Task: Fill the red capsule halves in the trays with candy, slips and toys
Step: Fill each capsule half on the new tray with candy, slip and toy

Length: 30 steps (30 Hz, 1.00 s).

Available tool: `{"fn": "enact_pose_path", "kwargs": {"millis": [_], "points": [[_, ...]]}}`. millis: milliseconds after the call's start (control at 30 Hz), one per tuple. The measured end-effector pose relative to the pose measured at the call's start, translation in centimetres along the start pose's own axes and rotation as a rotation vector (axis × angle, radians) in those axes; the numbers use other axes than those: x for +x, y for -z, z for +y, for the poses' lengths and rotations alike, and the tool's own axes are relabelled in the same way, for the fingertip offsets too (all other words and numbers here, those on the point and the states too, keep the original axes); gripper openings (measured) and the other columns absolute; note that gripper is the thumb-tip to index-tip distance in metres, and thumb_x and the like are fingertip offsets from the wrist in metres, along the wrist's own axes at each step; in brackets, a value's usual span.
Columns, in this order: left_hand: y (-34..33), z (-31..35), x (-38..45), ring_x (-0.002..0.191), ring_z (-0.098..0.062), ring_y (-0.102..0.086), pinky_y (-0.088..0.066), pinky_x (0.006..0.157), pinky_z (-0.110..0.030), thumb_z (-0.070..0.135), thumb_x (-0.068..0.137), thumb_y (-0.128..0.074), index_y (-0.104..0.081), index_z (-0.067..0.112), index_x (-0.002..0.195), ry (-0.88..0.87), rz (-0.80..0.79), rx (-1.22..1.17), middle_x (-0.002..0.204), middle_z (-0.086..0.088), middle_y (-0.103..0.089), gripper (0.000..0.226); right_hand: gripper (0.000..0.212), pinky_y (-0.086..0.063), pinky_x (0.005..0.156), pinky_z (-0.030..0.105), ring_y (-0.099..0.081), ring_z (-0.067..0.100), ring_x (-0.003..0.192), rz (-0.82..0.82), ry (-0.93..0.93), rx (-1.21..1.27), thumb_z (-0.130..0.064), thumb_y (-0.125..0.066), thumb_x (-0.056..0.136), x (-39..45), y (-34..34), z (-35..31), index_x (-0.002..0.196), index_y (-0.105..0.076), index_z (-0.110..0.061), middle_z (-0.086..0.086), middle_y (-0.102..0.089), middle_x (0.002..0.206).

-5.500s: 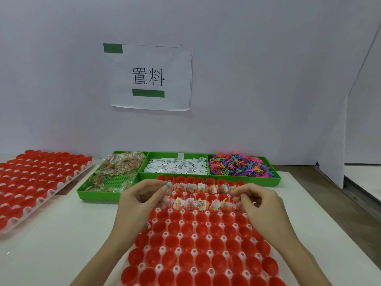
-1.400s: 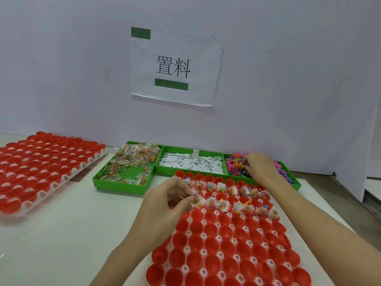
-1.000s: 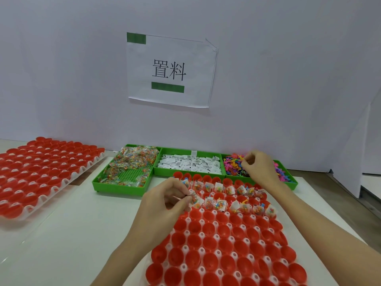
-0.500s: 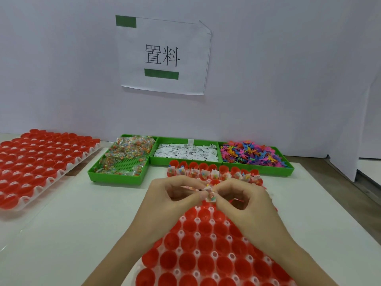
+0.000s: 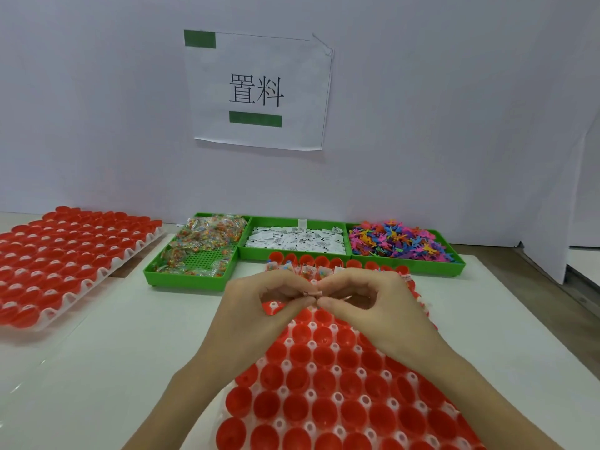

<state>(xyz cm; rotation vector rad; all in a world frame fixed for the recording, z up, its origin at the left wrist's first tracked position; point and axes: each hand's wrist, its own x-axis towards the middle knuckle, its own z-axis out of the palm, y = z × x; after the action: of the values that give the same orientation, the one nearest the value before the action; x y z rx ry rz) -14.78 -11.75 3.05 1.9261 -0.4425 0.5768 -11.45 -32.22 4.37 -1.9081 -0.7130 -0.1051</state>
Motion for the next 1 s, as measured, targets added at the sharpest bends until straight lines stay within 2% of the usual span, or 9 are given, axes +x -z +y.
{"fn": "enact_pose_path", "kwargs": {"millis": [100,200,333,533,700,767,833,933,1000], "points": [[0.2,-0.3,0.2,0.087,-0.014,-0.077,-0.061,0.082,-0.027,0.009,0.08,-0.084,-0.07,0.023,0.113,0.086,0.088,-0.143,0.089,0.002,-0.079,0.038,0.015,-0.061,0.083,0.029,-0.076,0.011,0.089,-0.018,0.008,0.029,-0.018,-0.081,0.087,1.7,-0.2,-0.5,0.101,-0.079,-0.023,-0.007,-0.079,0.092],[0.7,-1.0,0.5,0.087,-0.018,-0.078,-0.062,0.079,-0.025,0.005,0.078,-0.085,-0.068,0.015,0.112,0.174,0.16,-0.264,0.091,-0.004,-0.08,0.039,0.014,-0.061,0.082,0.027,-0.076,0.008,0.086,-0.042,0.01,-0.018,-0.017,-0.081,0.086,3.5,-0.5,-0.8,0.099,-0.079,-0.02,-0.007,-0.079,0.091],[1.5,-2.3,0.7,0.088,-0.015,-0.077,-0.061,0.082,-0.025,0.005,0.078,-0.086,-0.077,0.013,0.102,0.185,0.136,-0.163,0.093,0.001,-0.08,0.027,0.014,-0.06,0.081,0.023,-0.075,0.004,0.082,-0.116,-0.07,-0.096,-0.016,-0.084,0.083,5.3,-1.4,-0.8,0.096,-0.079,-0.019,-0.007,-0.079,0.087],[2.7,-3.0,1.1,0.091,-0.013,-0.077,-0.06,0.085,-0.023,0.004,0.081,-0.082,-0.079,0.015,0.108,0.155,0.153,-0.134,0.093,0.004,-0.081,0.03,0.018,-0.06,0.082,0.023,-0.075,0.007,0.082,-0.113,-0.091,-0.08,-0.018,-0.085,0.082,6.7,-2.0,-1.6,0.098,-0.078,-0.017,-0.003,-0.079,0.086],[3.9,-2.9,1.2,0.083,-0.013,-0.077,-0.059,0.078,-0.019,0.009,0.079,-0.086,-0.071,0.025,0.121,0.165,-0.063,-0.068,0.085,0.001,-0.079,0.047,0.014,-0.06,0.08,0.021,-0.074,0.005,0.079,-0.16,-0.15,-0.101,-0.02,-0.087,0.08,5.2,-2.6,-1.0,0.092,-0.08,-0.018,-0.005,-0.079,0.082],[4.2,-3.3,1.2,0.082,-0.008,-0.073,-0.051,0.07,-0.012,0.021,0.078,-0.089,-0.068,0.035,0.121,0.155,-0.16,0.092,0.081,0.008,-0.078,0.049,0.015,-0.06,0.08,0.023,-0.074,0.006,0.079,-0.177,-0.184,-0.138,-0.021,-0.088,0.079,4.3,-3.1,-0.4,0.092,-0.08,-0.019,-0.004,-0.078,0.082],[4.4,-3.6,1.1,0.084,-0.001,-0.066,-0.042,0.068,-0.01,0.03,0.077,-0.089,-0.069,0.041,0.116,0.153,-0.221,0.228,0.078,0.016,-0.077,0.045,0.017,-0.06,0.079,0.02,-0.073,0.005,0.078,-0.19,-0.21,-0.182,-0.023,-0.088,0.078,3.8,-3.7,0.3,0.093,-0.079,-0.019,-0.003,-0.078,0.082],[4.3,-3.8,0.9,0.077,0.003,-0.06,-0.037,0.069,-0.008,0.031,0.077,-0.089,-0.072,0.04,0.103,0.173,-0.286,0.281,0.075,0.02,-0.075,0.032,0.017,-0.052,0.074,0.006,-0.072,0.0,0.076,-0.195,-0.217,-0.242,-0.025,-0.087,0.079,3.3,-4.5,0.8,0.091,-0.077,-0.021,-0.006,-0.077,0.081],[4.2,-3.9,0.9,0.074,0.005,-0.057,-0.037,0.07,-0.007,0.029,0.077,-0.089,-0.072,0.036,0.095,0.173,-0.289,0.3,0.073,0.021,-0.075,0.026,0.016,-0.054,0.071,0.008,-0.07,-0.004,0.074,-0.18,-0.201,-0.271,-0.025,-0.088,0.079,3.2,-4.9,0.9,0.09,-0.077,-0.022,-0.009,-0.076,0.078]]}}
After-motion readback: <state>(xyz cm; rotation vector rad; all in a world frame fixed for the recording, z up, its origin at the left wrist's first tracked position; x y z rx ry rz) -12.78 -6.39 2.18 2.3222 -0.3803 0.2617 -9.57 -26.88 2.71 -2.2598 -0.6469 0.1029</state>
